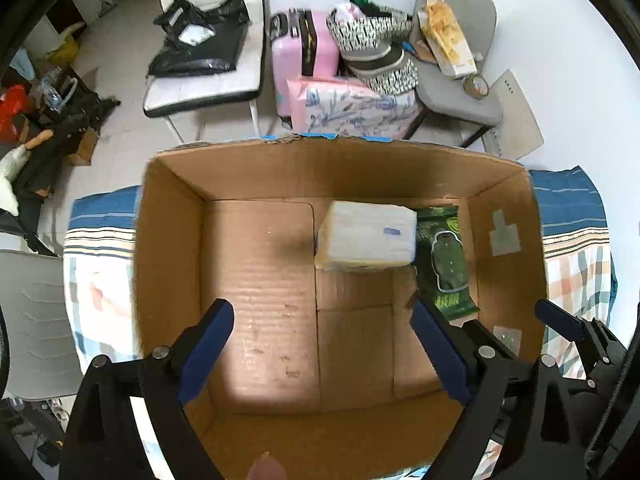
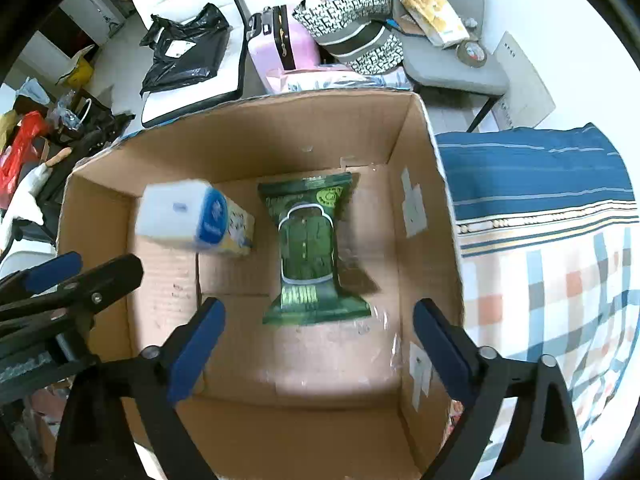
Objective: Organize soft objects
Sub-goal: 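Carry both items into the box and open both tools, then grasp the lavender sock with the left tool while the right tool grasps the orange chip bag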
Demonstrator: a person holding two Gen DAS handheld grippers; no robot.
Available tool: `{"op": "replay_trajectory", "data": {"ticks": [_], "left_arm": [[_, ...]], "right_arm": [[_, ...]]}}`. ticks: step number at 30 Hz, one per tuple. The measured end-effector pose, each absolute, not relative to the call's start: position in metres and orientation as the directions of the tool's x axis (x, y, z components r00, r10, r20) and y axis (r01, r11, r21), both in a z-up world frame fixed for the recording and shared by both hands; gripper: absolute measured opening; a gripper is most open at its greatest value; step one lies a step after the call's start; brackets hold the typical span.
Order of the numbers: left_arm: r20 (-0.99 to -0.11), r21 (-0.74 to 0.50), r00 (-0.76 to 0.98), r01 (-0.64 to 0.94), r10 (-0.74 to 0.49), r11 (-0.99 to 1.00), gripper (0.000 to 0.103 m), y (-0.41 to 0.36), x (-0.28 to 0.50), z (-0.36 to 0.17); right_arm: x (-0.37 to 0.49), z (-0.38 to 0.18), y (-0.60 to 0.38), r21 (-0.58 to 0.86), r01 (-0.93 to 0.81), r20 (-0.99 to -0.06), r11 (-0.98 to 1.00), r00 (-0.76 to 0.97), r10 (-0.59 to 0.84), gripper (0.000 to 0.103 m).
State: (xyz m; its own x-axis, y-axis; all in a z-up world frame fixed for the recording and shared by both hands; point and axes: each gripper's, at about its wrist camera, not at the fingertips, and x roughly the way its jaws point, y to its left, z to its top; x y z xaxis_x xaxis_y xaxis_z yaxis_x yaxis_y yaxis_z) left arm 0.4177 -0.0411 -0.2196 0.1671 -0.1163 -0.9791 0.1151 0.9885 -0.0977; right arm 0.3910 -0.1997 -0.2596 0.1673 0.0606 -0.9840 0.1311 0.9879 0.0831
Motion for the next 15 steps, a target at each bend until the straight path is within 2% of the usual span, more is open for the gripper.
{"op": "replay_trajectory", "data": {"ticks": [4, 15], "left_arm": [[-0.966, -0.065, 0.242, 0.122, -0.093, 0.99, 0.092, -0.038, 0.39, -0.196], [-0.901, -0.001, 0.431, 0.093, -0.041, 0.996, 0.092, -0.023, 0.312, -0.136]], "right_arm": [[0.367, -0.243, -0.193, 0.051, 0.109, -0.981, 0.993, 0.194, 0.029, 0.103], [0.282, -0.172, -0.177, -0.025, 0.096, -0.941, 0.995, 0.334, -0.055, 0.103]]}}
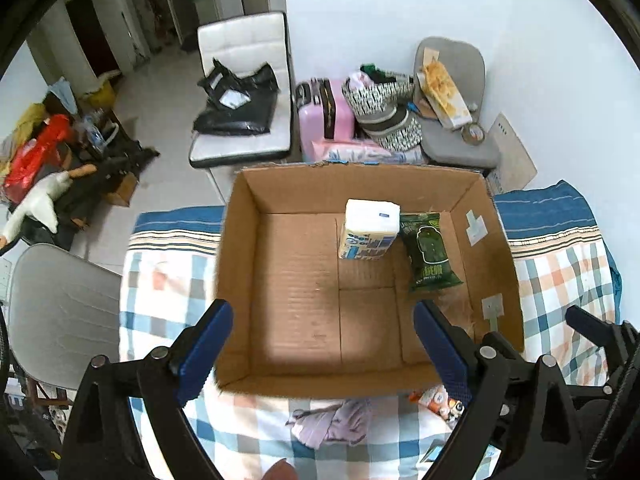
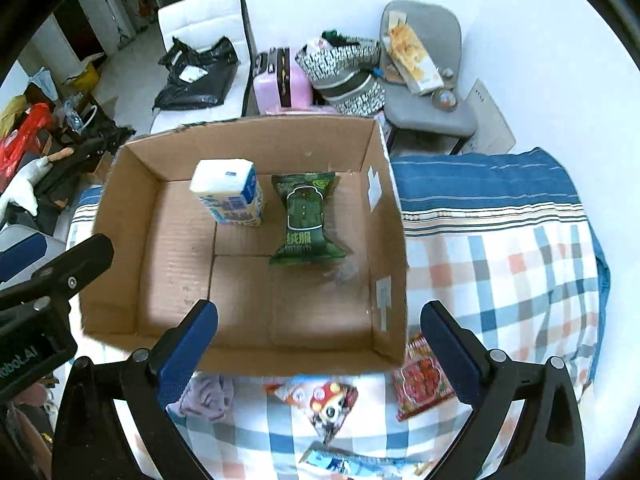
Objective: Organize soft objects
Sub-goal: 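Grasp the lavender sock with the left tool while the right tool grasps the orange chip bag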
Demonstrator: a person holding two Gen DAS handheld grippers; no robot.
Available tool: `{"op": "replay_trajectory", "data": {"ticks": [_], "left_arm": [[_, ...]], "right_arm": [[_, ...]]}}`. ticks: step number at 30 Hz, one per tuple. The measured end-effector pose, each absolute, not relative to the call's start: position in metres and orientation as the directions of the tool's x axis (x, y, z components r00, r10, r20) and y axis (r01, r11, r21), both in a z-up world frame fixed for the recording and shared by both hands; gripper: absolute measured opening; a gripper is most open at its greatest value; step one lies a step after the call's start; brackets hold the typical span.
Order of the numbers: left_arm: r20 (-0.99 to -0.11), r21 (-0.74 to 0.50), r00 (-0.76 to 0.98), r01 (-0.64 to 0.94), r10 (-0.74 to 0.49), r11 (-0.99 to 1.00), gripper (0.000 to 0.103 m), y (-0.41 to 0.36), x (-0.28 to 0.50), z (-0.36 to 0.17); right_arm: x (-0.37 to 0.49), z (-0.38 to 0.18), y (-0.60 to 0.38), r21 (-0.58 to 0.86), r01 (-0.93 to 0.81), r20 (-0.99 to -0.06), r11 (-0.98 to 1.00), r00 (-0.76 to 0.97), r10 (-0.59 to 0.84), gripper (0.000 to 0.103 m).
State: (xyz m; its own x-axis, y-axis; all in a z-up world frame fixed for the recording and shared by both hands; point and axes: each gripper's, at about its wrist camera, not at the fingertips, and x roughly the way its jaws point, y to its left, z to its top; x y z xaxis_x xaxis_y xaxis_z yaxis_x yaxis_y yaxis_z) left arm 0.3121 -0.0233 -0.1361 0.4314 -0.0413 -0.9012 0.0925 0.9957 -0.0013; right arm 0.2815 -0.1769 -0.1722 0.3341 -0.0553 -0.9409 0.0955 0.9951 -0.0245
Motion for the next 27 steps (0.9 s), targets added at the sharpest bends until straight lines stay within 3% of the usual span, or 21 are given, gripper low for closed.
{"op": "replay_trajectory", "data": {"ticks": [17, 22, 27], "left_arm": [[-0.856, -0.063, 0.509, 0.072, -0.091, 0.995, 0.092, 0.0, 0.236, -0.072], [-0.894, -0.07, 0.441, 0.041, -0.08, 0.997, 0.092, 0.007, 0.234, -0.103], [-0.953, -0.026, 0.299, 0.053, -0.041, 0.998, 0.092, 0.0, 0.235, -0.168]], "right_arm": [[0.198, -0.092, -0.161, 0.032, 0.07, -0.889, 0.997, 0.459, -0.004, 0.103], [0.195, -0.117, -0.182, 0.081, 0.102, -0.92, 0.991, 0.389, 0.036, 0.103], [0.2, -0.177, -0.203, 0.1, 0.115, -0.965, 0.988, 0.252, 0.068, 0.103]]}}
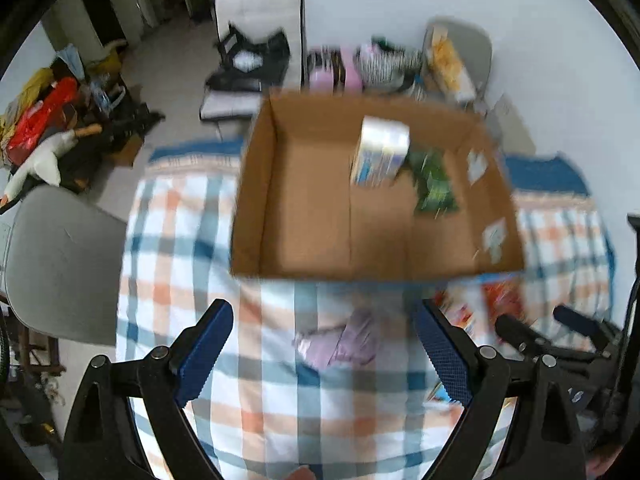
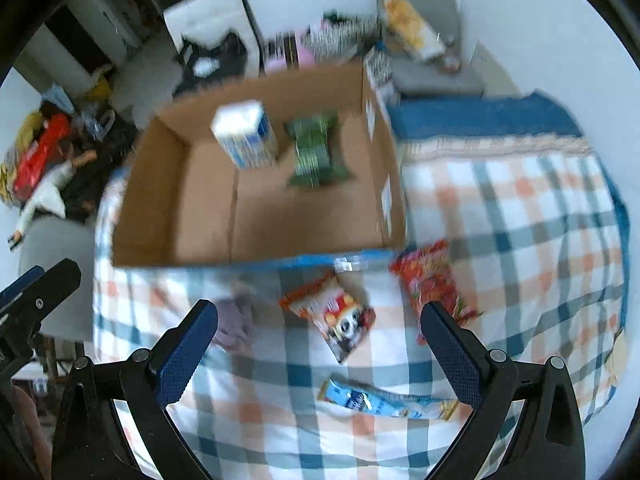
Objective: Organize soft objects
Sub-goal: 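Grasp the lavender sock with the left tool while the right tool grasps the orange chip bag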
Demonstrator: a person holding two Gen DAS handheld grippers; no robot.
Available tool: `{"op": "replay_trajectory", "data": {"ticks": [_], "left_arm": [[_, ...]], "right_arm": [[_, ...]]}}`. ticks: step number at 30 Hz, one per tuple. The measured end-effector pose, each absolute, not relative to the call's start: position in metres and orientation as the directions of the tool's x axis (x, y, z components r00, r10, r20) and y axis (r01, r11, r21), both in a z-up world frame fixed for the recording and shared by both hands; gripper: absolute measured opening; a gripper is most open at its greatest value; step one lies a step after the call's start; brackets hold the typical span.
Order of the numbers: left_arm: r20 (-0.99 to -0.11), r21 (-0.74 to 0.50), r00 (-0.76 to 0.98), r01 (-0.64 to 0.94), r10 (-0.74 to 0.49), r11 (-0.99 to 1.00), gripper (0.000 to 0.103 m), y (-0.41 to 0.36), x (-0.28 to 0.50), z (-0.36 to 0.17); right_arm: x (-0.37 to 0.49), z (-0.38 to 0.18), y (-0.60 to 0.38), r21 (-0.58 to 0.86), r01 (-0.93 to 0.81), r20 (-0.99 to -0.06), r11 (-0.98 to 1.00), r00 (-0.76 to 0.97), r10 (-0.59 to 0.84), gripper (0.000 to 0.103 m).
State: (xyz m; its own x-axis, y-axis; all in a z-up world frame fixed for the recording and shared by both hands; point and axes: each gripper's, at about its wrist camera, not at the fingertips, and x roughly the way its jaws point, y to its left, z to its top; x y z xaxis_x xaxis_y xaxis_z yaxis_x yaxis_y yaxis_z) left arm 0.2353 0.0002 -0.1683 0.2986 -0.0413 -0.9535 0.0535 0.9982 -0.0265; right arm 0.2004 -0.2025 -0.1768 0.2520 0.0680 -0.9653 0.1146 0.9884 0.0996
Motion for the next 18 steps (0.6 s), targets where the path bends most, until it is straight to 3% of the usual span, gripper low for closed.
{"op": "replay_trajectory", "data": {"ticks": [10, 14, 17, 18], "left_arm": [[-0.998, 0.046, 0.056, 0.2, 0.035, 0.979, 0.092, -0.028, 0.239, -0.288], [-0.997, 0.075, 0.001, 0.301, 0.078, 0.951, 0.092, -0.043, 0.241, -0.321], [-0.992, 0.094, -0.045, 0.374, 0.119, 0.923, 0.092, -0.055, 0.239, -0.345], [-0.99, 0.1, -0.053, 0.39, 0.131, 0.915, 0.092, -0.058, 0.238, -0.351]], "right_arm": [[0.216, -0.297, -0.202, 0.097, -0.006, -0.994, 0.995, 0.051, 0.098, 0.101], [0.229, -0.329, -0.203, 0.123, -0.035, -0.992, 0.992, -0.014, 0.122, 0.081], [0.231, -0.342, -0.204, 0.125, -0.052, -0.992, 0.991, -0.028, 0.124, 0.078], [0.231, -0.343, -0.204, 0.119, -0.057, -0.993, 0.991, -0.033, 0.117, 0.071]]}}
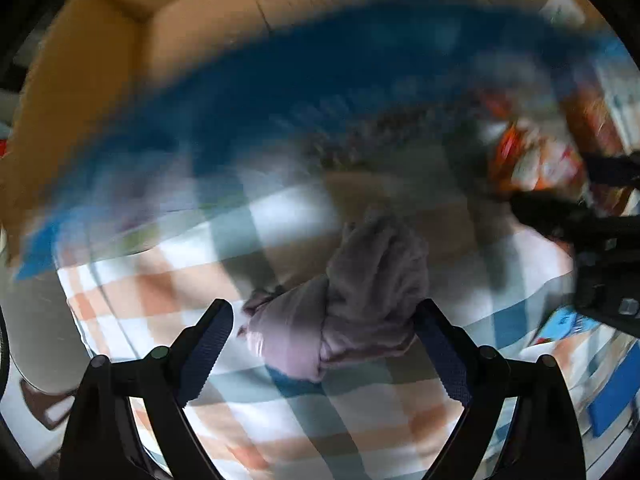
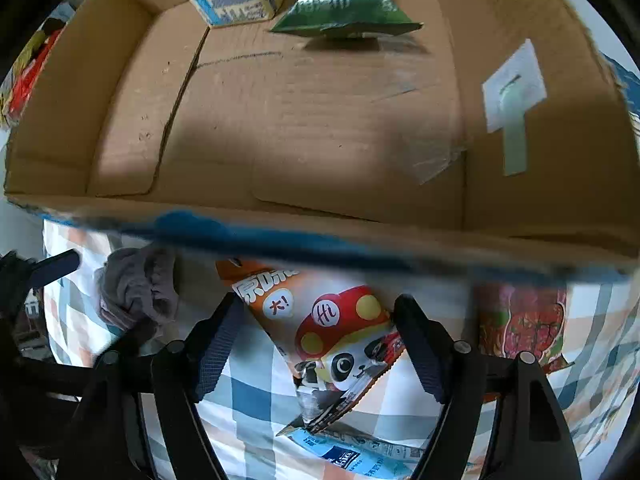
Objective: Organize soft objects
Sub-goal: 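Grasp the lavender sock with the left tool while the right tool grasps the orange chip bag, then lower the sock and chip bag into the box and open both tools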
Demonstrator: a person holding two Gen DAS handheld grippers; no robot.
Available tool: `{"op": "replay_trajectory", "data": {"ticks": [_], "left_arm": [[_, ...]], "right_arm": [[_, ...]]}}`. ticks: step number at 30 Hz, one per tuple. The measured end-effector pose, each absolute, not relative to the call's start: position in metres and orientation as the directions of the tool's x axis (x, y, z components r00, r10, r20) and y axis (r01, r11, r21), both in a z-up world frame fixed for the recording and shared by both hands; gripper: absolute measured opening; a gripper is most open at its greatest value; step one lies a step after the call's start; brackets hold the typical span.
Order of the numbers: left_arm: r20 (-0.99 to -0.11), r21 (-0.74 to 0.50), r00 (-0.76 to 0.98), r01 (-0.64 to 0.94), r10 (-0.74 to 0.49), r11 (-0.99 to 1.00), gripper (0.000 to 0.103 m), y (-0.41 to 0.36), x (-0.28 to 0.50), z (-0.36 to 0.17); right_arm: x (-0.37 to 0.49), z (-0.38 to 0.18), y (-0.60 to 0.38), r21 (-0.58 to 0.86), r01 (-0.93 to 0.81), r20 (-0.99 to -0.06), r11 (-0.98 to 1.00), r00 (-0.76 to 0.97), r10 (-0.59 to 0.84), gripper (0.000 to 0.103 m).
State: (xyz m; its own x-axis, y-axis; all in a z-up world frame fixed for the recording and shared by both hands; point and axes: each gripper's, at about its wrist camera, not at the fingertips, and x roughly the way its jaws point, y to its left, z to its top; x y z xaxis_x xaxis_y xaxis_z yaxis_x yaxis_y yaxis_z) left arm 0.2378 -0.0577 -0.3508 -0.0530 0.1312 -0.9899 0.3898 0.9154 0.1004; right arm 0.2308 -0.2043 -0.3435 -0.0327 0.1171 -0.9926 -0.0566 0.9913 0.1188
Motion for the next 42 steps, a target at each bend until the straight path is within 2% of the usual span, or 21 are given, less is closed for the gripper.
{"op": "replay_trajectory", "data": {"ticks": [2, 3, 4, 5, 9, 13, 19, 24, 28, 36, 40, 42], "left_arm": [[-0.991, 0.1, -0.043, 0.415, 0.129, 0.904, 0.092, -0.063, 0.235, -0.355], [-0.992, 0.097, -0.035, 0.42, 0.123, 0.902, 0.091, -0.064, 0.233, -0.356], [-0.993, 0.082, -0.04, 0.42, 0.109, 0.904, 0.079, -0.065, 0.232, -0.356], [-0.994, 0.076, -0.046, 0.417, 0.104, 0.906, 0.074, -0.066, 0.23, -0.356], [-0.994, 0.074, -0.049, 0.383, 0.101, 0.921, 0.061, -0.061, 0.225, -0.356], [-0.997, 0.0, -0.076, 0.273, 0.022, 0.962, 0.056, -0.043, 0.22, -0.349], [-0.991, -0.107, -0.089, 0.136, -0.095, 0.985, 0.054, -0.025, 0.197, -0.336], [-0.995, -0.092, -0.046, 0.085, -0.089, 0.992, 0.054, -0.022, 0.173, -0.326], [-0.997, -0.071, 0.005, 0.065, -0.071, 0.995, 0.054, -0.015, 0.145, -0.313], [-0.988, -0.085, 0.121, 0.068, -0.093, 0.994, 0.054, -0.027, 0.126, -0.244], [-0.975, -0.108, 0.186, 0.071, -0.119, 0.992, 0.054, -0.021, 0.139, -0.198], [-0.968, -0.119, 0.213, 0.073, -0.132, 0.99, 0.054, -0.017, 0.157, -0.178]], "right_arm": [[0.227, -0.344, -0.204, 0.092, -0.064, -0.995, 0.994, -0.048, 0.089, 0.061], [0.224, -0.345, -0.204, 0.081, -0.065, -0.995, 0.995, -0.065, 0.077, 0.053], [0.22, -0.347, -0.205, 0.084, -0.064, -0.993, 0.994, -0.089, 0.078, 0.053], [0.216, -0.348, -0.206, 0.103, -0.061, -0.989, 0.993, -0.112, 0.096, 0.053], [0.212, -0.348, -0.217, 0.147, -0.028, -0.983, 0.989, -0.117, 0.143, 0.054], [0.214, -0.354, -0.229, 0.162, -0.005, -0.981, 0.987, -0.112, 0.161, 0.055], [0.211, -0.354, -0.231, 0.134, -0.029, -0.987, 0.991, -0.096, 0.13, 0.053], [0.19, -0.345, -0.22, 0.05, -0.054, -0.996, 0.997, -0.077, 0.045, 0.049], [0.161, -0.335, -0.219, 0.038, -0.042, -0.997, 0.998, -0.062, 0.035, 0.047], [0.124, -0.273, -0.231, 0.043, -0.017, -0.997, 0.999, 0.058, 0.044, 0.046], [0.114, -0.228, -0.235, 0.056, -0.024, -0.99, 0.998, 0.129, 0.059, 0.046], [0.12, -0.216, -0.206, 0.067, -0.028, -0.985, 0.997, 0.16, 0.07, 0.046]]}}
